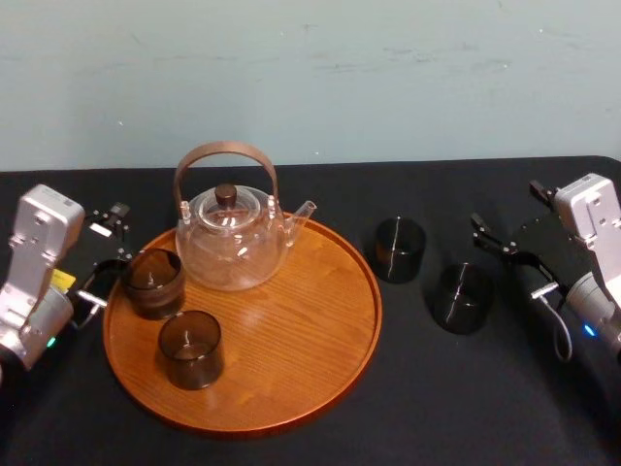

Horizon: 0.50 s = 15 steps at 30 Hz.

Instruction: Pick up the glass from the table and place it on the tray.

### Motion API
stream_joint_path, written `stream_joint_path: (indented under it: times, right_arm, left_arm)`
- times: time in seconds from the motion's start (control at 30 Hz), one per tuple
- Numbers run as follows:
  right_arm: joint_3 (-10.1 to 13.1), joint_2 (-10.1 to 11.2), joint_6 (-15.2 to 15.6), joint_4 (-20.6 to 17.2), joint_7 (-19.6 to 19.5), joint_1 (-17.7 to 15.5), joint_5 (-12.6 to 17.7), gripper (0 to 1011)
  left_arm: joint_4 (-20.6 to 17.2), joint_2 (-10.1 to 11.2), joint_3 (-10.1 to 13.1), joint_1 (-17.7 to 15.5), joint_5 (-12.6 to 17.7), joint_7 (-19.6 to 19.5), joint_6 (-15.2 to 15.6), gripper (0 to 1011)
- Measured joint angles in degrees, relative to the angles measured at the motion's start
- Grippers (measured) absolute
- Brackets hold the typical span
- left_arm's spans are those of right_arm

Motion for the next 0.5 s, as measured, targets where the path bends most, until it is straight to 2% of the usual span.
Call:
stream_joint_path:
  times: [0.5]
  right_arm:
    - [0.00, 0.00, 0.00, 0.00, 0.00, 0.00, 0.00, 1002]
  left_arm:
    - [0.00, 0.00, 0.00, 0.00, 0.00, 0.00, 0.00, 0]
